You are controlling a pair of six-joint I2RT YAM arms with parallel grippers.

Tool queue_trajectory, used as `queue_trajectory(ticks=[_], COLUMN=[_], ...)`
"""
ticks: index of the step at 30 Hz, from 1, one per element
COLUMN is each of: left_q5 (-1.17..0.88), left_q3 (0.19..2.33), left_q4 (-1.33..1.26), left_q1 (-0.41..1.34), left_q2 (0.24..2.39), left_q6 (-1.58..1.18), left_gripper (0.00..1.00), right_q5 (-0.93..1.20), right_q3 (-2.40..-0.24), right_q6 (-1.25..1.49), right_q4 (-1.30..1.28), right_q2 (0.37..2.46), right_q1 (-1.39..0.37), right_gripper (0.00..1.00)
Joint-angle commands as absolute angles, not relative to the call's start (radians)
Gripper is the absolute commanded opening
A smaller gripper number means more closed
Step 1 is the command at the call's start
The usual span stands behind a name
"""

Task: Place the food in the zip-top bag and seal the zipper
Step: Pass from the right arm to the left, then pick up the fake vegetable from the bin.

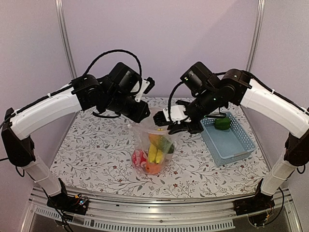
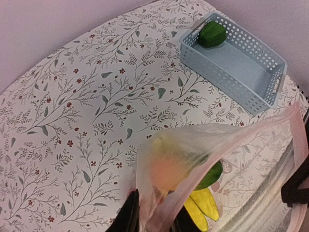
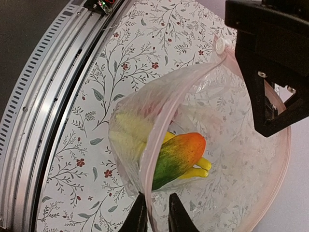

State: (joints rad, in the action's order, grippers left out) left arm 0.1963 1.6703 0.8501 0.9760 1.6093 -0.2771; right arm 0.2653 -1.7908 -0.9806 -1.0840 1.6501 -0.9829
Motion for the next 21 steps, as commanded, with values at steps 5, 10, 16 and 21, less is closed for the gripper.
queue_trajectory(ticks=[5, 10, 16, 21], left_q5=[0.180, 0.177, 0.172, 0.159], left_q3=[1.631, 1.627, 1.584, 1.552], left_q4=[0.770, 0.753, 0.720, 0.698], left_q1=[0.983, 0.983, 0.983, 0.984], left_q2=[1.596, 1.588, 1.562, 1.546], left_q6=[-0.262, -0.272, -0.294, -0.307], left_gripper=[0.07, 0.00, 0.00, 0.01], right_q5=[0.274, 0.411, 0.514, 0.549], right_q3=[-1.760, -1.717, -1.569, -1.469], right_q6=[-0.956, -0.930, -0.943, -1.000], right_q4=[-0.993, -0.940, -0.892, -0.867], right_q2=[1.561, 1.477, 1.417, 1.478], right_q1=[-0.964, -0.819, -0.555, -0.288], right_gripper=[0.35, 0.51, 0.53, 0.53])
